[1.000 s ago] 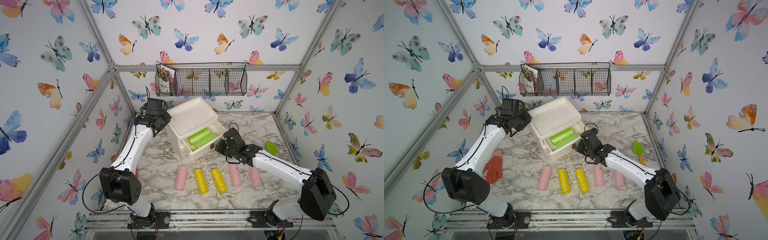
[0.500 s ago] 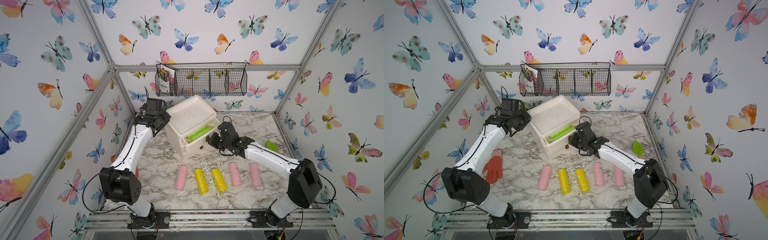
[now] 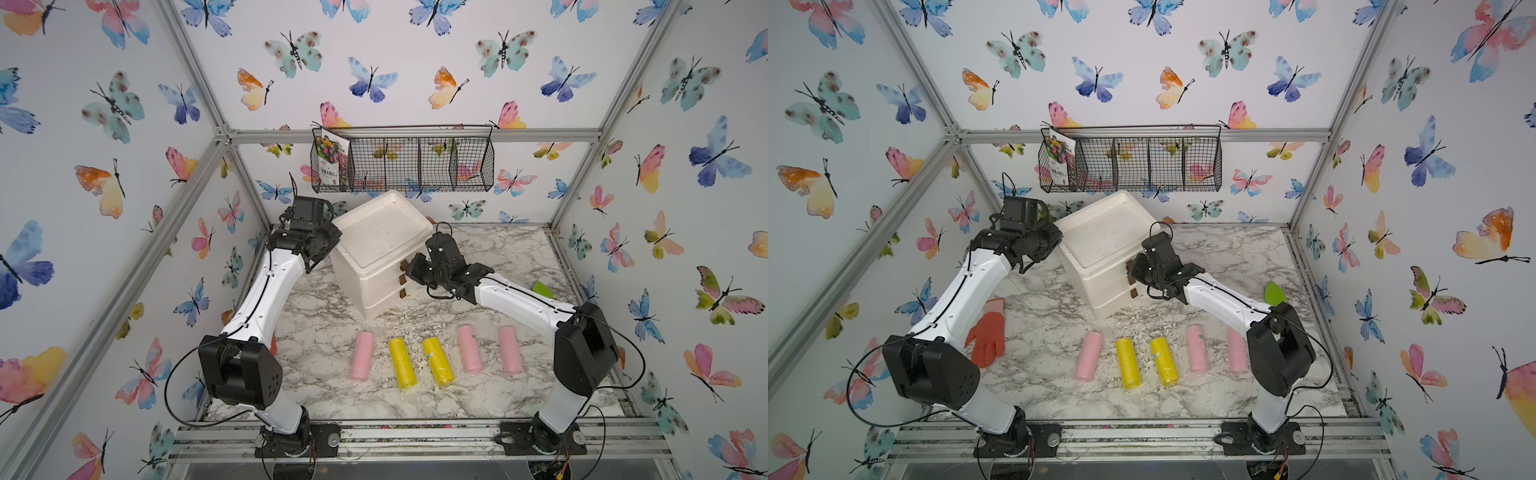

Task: Sort the rolls of trash bags by color and place them into the drawer
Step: Close the drawer of the storage box.

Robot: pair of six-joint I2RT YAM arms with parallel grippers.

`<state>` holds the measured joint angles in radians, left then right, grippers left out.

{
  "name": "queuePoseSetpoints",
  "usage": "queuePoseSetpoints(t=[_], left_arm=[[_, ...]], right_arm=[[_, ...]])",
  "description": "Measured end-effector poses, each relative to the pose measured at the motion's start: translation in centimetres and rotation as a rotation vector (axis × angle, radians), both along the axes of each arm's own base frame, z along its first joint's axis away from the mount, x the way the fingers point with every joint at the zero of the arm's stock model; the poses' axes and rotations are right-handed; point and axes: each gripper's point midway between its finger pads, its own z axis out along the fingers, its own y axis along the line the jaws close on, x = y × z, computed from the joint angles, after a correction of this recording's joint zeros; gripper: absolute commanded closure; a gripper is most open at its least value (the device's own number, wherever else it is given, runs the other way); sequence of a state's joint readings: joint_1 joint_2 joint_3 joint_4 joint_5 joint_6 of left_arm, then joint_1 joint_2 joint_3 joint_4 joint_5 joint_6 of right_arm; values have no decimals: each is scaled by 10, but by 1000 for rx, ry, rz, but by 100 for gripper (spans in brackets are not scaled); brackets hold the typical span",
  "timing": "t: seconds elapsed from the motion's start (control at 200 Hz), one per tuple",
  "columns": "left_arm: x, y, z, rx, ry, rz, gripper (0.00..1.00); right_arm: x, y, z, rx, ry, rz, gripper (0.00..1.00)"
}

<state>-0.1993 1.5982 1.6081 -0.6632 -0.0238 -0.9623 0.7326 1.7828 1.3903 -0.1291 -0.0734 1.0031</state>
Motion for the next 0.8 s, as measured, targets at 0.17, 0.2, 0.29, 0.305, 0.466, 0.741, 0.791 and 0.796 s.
queuePoseSetpoints(t=[0.17, 0.2, 0.29, 0.305, 0.466, 0.741, 0.791, 0.796], left_arm=[[0, 0, 0, 0, 0, -1, 100], [0, 0, 0, 0, 0, -1, 100], [0, 0, 0, 0, 0, -1, 100], [0, 0, 0, 0, 0, -1, 100], [0, 0, 0, 1, 0, -1, 100], [0, 0, -1, 0, 0, -1, 100], [0, 0, -1, 0, -1, -1, 100], [0, 0, -1, 0, -1, -1, 100]], right_arm=[[1, 2, -2, -12, -17, 22, 90], [0, 2, -1, -14, -22, 25, 88], [-6, -4, -2, -39, -39, 46, 77], [-8, -6, -2, -44, -43, 51, 75], [-40, -31, -1, -124, -62, 124, 59], [-108, -85, -55, -259, 40, 211, 47], [-115, -92, -63, -270, 57, 209, 47], [-116, -92, -64, -270, 60, 209, 47]])
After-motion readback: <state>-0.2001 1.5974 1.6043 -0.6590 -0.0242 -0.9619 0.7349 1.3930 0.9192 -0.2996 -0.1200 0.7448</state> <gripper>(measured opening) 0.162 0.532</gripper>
